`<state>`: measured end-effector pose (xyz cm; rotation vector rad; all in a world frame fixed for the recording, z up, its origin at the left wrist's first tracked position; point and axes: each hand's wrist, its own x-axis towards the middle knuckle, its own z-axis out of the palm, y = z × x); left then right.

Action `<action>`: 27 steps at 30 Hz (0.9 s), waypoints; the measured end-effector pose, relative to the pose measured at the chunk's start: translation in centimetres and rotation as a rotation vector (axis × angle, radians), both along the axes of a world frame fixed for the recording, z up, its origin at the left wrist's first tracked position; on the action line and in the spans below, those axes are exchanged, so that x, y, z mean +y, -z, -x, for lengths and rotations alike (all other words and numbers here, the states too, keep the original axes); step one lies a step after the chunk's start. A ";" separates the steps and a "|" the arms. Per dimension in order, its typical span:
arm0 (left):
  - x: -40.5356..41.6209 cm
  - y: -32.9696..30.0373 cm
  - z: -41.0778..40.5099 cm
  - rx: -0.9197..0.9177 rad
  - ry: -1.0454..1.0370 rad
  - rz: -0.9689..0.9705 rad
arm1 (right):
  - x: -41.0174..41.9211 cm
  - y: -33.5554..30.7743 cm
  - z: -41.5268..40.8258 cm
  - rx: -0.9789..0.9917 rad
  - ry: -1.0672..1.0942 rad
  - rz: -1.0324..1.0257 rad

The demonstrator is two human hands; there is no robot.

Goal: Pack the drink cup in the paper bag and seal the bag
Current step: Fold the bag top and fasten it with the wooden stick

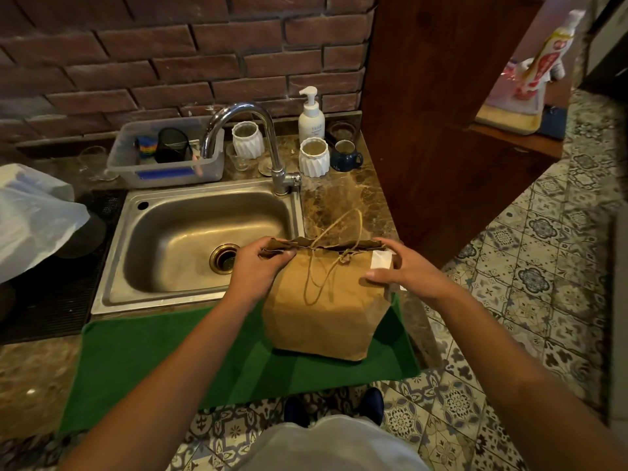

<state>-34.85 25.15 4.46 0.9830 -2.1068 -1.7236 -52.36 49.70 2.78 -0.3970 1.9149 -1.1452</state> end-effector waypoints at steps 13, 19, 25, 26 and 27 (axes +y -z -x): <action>-1.1 0.5 -1.6 -0.059 0.184 -0.281 | -1.0 0.9 0.0 -0.122 0.286 0.239; -1.8 1.0 -1.2 0.047 0.281 -0.307 | -1.0 0.3 -0.1 -0.181 0.234 0.332; -1.6 1.6 -1.2 0.086 0.226 -0.302 | -1.0 0.4 -0.3 -0.226 0.221 0.350; -1.6 1.6 -1.3 0.085 0.227 -0.312 | -0.9 0.5 -0.3 -0.239 0.223 0.351; -1.7 1.6 -1.4 0.083 0.232 -0.327 | -0.9 0.6 -0.4 -0.258 0.229 0.355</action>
